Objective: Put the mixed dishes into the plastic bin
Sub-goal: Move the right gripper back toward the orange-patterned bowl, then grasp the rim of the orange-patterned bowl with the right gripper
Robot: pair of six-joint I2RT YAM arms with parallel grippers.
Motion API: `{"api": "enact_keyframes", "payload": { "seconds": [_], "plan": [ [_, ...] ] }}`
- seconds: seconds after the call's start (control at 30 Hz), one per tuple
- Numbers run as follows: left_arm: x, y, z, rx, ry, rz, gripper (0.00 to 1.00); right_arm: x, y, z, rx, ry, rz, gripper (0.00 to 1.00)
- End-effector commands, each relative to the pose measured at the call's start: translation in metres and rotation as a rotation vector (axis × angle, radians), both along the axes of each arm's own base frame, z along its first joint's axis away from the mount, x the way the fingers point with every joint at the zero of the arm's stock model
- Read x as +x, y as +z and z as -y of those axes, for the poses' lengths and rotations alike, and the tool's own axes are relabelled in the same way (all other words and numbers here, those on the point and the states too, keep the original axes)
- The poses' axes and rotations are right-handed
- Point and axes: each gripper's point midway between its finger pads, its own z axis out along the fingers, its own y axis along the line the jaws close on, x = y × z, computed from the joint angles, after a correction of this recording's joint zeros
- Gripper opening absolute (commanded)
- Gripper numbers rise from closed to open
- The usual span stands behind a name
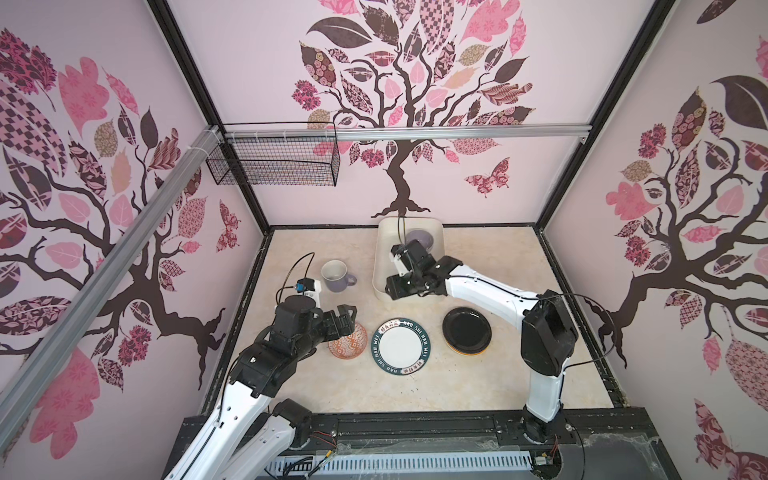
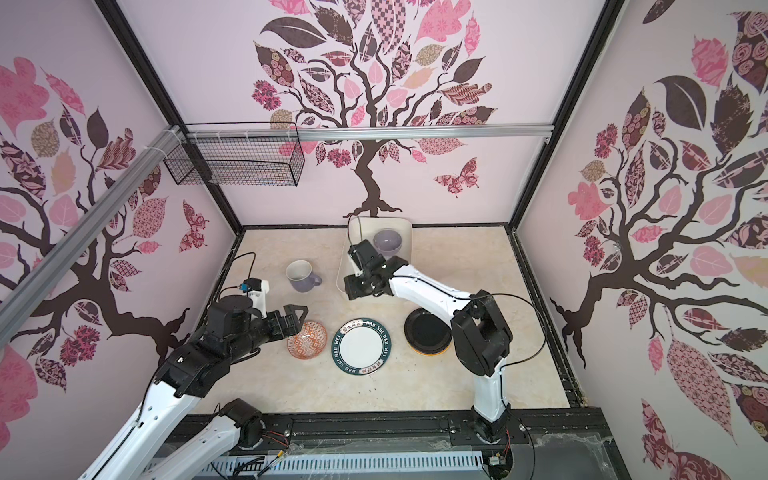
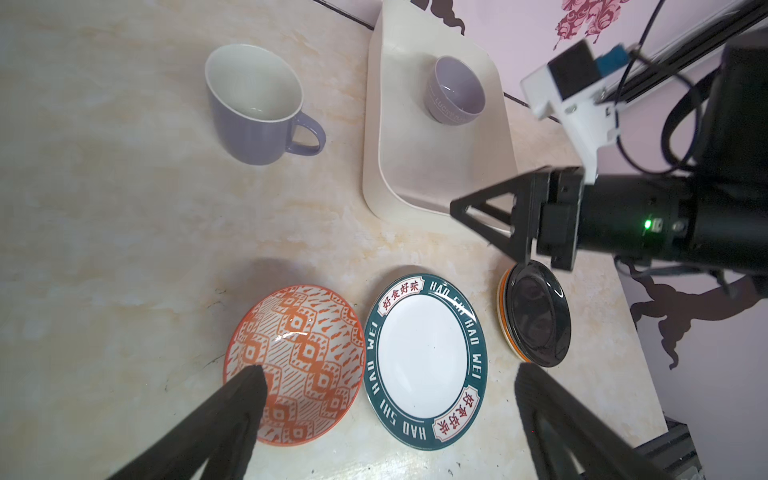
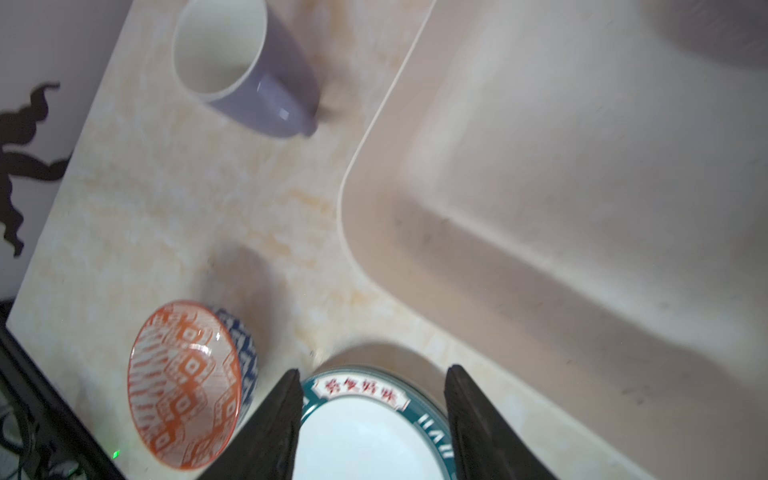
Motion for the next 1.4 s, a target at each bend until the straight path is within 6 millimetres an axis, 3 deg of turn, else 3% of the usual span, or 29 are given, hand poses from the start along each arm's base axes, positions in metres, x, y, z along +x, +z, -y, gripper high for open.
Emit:
{"api": "enact_keyframes", "payload": {
  "seconds": [0.0,0.17,0.33,0.7,1.03,1.17,1.37],
  "plan": [
    [-0.015,0.002,-0.017,0.021,0.051,-0.013,0.98,-0.032,0.021,-0.015,0.015,0.026,0.041,0.58],
    [-0.028,0.007,-0.024,-0.015,0.07,0.01,0.98,-0.069,-0.008,-0.039,-0.003,0.085,-0.023,0.58],
    [-0.037,0.008,-0.029,-0.032,0.08,0.022,0.98,-0.086,-0.029,-0.054,-0.016,0.121,-0.075,0.58],
    [-0.038,0.008,-0.037,0.014,0.101,0.023,0.98,-0.1,-0.061,-0.093,-0.018,0.192,-0.148,0.57],
    [-0.03,0.007,-0.034,0.036,0.092,0.024,0.98,-0.098,-0.09,-0.103,-0.08,0.198,-0.182,0.54],
    [-0.027,0.006,-0.034,0.047,0.091,0.023,0.98,-0.098,-0.101,-0.104,-0.104,0.196,-0.2,0.49],
    [-0.023,0.007,-0.032,0.056,0.086,0.026,0.98,-0.092,-0.105,-0.102,-0.137,0.18,-0.19,0.26]
  ]
}}
